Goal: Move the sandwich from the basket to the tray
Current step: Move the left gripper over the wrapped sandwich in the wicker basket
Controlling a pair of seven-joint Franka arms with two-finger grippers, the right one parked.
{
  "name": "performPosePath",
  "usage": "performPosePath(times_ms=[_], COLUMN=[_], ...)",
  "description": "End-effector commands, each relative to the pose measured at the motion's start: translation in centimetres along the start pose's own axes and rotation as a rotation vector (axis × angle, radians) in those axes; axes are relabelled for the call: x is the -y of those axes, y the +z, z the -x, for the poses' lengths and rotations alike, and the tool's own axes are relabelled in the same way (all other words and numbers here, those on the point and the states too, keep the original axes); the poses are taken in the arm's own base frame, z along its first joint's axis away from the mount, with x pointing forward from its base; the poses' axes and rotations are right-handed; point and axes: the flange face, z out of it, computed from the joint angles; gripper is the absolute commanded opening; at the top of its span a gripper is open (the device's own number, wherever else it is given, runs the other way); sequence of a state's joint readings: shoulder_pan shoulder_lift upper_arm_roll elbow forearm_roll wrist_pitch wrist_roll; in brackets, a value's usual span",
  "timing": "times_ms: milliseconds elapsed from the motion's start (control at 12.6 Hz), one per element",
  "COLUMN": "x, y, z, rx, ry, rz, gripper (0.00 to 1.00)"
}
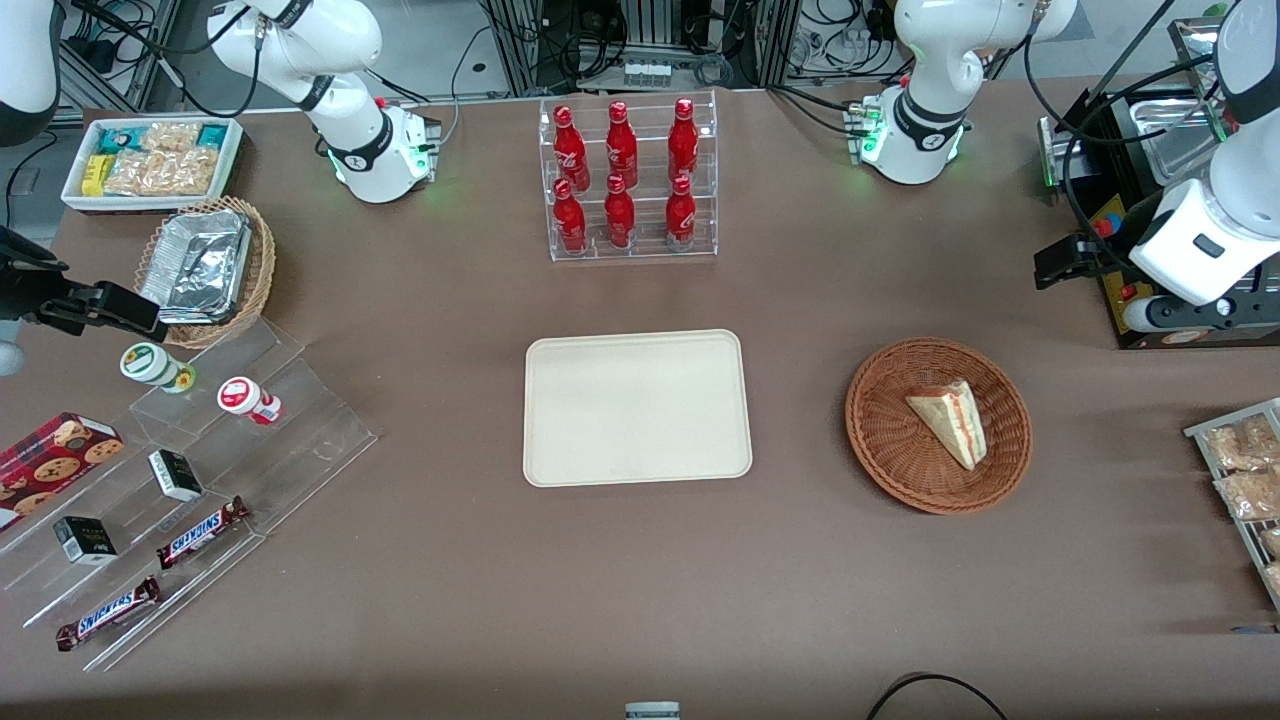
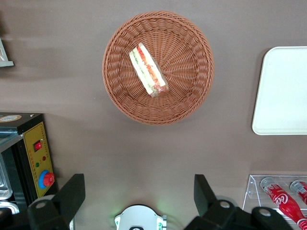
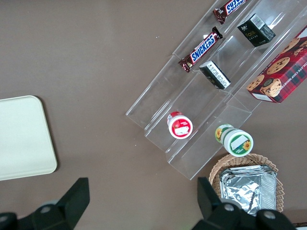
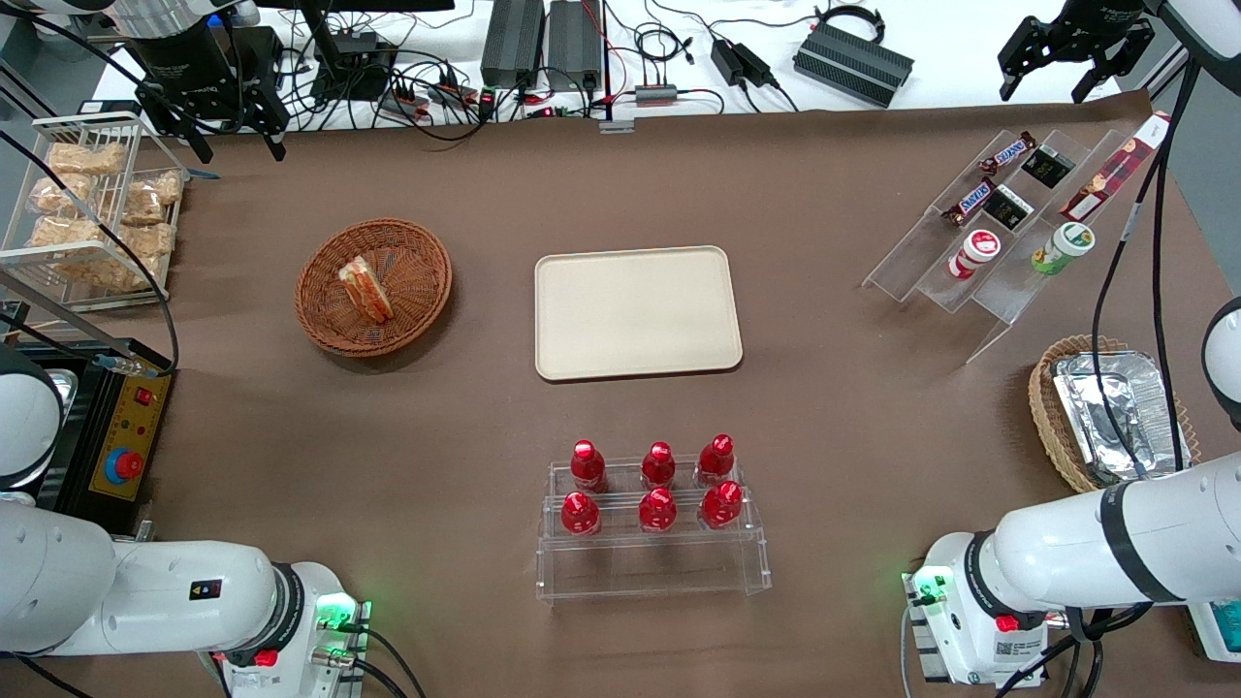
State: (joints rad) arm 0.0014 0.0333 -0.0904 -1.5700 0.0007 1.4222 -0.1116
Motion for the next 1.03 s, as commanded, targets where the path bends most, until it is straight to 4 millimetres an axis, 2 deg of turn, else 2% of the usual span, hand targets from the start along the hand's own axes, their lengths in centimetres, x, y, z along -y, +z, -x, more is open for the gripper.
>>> performPosePath(times_ms=[0,159,476,635,952], x=[-0.8,-0.9,-1.0,-1.0,-0.8], y=[-0.2,0.6,5.3,8.3,14.5], z=[0.5,0.1,-1.5,-2.7,-3.8], rx=[0.010,0.018,0.015,0.010,-0.051], ry=[0.033,0.033,0.032,0.030,0.023], rz=[0.006,0.006,0.008,0.008,0.013], gripper=[1.00,1.00,1.00,1.00,1.00])
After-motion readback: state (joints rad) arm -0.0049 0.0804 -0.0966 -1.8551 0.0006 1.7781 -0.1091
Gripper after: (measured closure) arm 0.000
